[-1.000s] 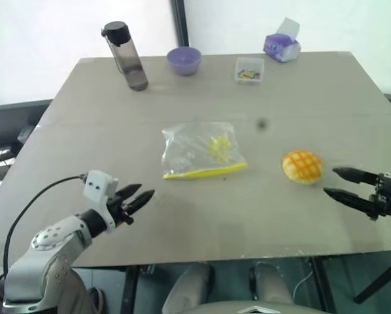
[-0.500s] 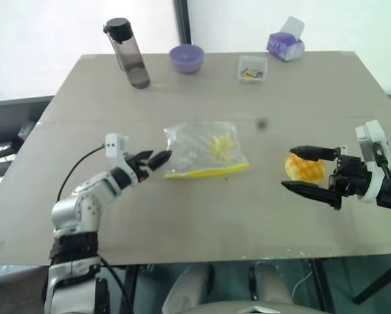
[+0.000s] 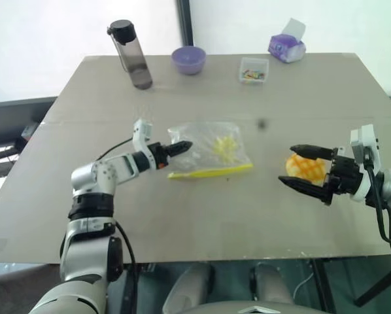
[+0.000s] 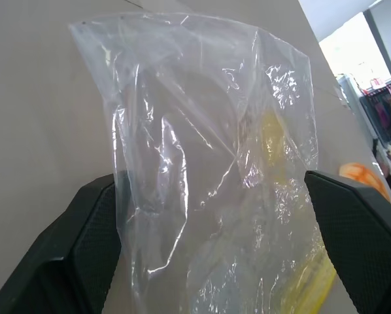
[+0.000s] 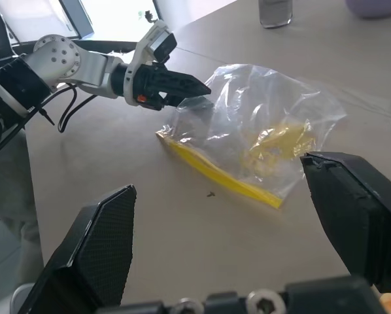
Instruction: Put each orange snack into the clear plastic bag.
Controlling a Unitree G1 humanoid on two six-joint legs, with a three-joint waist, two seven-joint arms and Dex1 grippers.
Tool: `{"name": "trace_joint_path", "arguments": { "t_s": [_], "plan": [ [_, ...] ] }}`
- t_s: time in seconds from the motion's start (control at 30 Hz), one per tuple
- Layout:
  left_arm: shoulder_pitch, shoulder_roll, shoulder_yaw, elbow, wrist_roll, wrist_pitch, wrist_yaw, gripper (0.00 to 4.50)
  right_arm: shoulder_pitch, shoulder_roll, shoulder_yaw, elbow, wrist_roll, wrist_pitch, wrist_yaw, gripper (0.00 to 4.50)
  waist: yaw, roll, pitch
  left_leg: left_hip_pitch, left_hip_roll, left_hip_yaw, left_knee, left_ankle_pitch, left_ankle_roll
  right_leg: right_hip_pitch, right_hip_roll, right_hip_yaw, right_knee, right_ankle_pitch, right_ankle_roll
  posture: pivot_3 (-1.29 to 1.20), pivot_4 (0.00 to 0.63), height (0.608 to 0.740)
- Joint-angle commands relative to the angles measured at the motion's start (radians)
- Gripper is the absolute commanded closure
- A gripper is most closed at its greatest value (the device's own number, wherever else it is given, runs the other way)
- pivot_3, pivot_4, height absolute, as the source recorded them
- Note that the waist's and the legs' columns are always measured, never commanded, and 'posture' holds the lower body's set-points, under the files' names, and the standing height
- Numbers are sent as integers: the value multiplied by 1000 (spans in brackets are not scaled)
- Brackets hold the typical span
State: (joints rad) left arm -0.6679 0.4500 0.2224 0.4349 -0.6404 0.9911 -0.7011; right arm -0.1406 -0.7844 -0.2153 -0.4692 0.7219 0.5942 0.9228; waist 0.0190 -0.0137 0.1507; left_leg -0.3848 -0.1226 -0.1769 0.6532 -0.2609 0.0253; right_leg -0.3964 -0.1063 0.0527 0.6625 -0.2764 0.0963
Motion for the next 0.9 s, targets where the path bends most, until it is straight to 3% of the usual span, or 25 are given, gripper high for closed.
{"name": "trace_joint_path", "arguments": {
  "t_s": [0.03, 0.2, 0.3, 0.53, 0.67, 0.9],
  "plan": [
    [4, -42, -63, 44, 23, 22, -28, 871, -15, 12, 1, -14, -9, -34, -6, 0, -1, 0, 0, 0, 0, 0, 0, 0, 0, 0, 0, 0, 0, 0, 0, 0, 150, 740],
    [-2, -57, -68, 18, 11, 53, -62, 3314, -30, 22, 21, -7, -31, -52, -6, 0, -6, -1, 1, -1, 0, 0, 0, 0, 0, 0, 0, 0, 0, 0, 0, 0, 150, 740],
    [-9, -70, -47, 17, -5, 73, -58, 4486, -41, 23, 46, -1, -57, -70, -2, 0, -7, 0, 0, -1, 0, 0, 0, 0, 0, -1, 1, 1, 0, 0, 0, 0, 150, 740],
    [-9, -143, 57, -44, -90, 180, 25, 4486, -49, 42, 293, 1, -296, -151, -31, 0, -5, -1, 0, -1, 0, 0, 1, 0, 0, -1, 1, 0, 1, 0, 0, 0, 150, 740],
    [5, -203, 143, -130, -177, 278, 105, 4486, -131, 40, 469, 213, -639, -372, -113, 0, -11, -2, 1, -3, 0, 0, 3, 0, 0, -3, 1, 0, 1, 0, 0, 0, 150, 740],
    [81, -231, 149, -269, -230, 366, 170, 4486, -215, 124, 496, 402, -783, -496, -195, 0, -33, -2, 1, -2, 1, 1, 2, 1, -2, -4, 2, 2, 3, 0, 0, 0, 150, 740]
  ]
}}
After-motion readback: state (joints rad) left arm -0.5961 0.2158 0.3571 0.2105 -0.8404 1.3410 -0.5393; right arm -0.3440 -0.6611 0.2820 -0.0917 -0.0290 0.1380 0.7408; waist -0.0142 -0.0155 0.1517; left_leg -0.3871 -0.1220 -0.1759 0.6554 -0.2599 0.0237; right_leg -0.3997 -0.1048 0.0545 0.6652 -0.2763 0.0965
